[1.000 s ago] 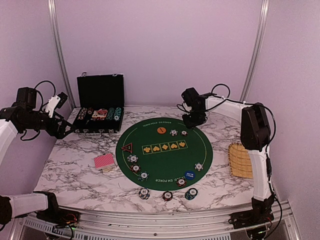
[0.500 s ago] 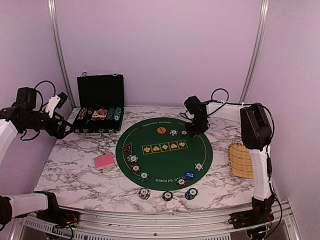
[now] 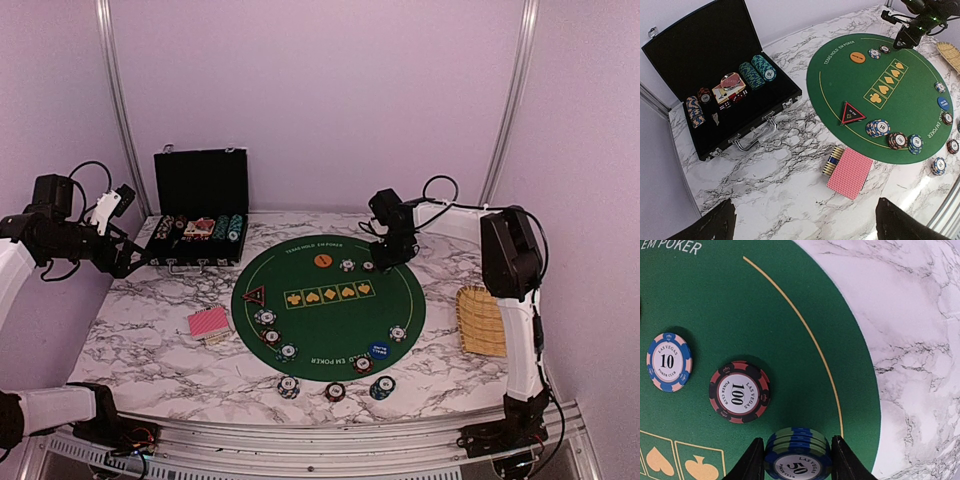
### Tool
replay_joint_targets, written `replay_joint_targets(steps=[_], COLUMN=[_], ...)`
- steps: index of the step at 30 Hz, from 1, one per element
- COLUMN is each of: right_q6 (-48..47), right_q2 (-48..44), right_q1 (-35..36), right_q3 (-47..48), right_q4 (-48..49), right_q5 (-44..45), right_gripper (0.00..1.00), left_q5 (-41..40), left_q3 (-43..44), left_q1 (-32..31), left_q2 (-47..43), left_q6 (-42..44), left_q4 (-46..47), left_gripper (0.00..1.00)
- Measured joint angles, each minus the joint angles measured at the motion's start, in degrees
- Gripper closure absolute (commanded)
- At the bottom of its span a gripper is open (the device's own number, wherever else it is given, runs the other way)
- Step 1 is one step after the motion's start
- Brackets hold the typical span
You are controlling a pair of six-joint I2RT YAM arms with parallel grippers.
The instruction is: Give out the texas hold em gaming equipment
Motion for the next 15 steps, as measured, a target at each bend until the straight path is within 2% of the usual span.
replay_joint_targets(steps=[3,15], right_q6=[0.0,-0.1], right_q2=[0.0,0.3], right_q1=[-0.1,-0.1], right_q3=[0.3,2.1], right_q4=[-0.2,-0.7], right_q5=[0.0,0.1], right_gripper=[0.54,0.49], left_q5=[0.0,0.0], left_q3=[0.0,0.0], left_q1=[0.0,0.0], left_q2=[0.0,-0.8], left_q6=[0.2,0.4], left_q4=[0.0,0.0], left_gripper=[0.01,0.01])
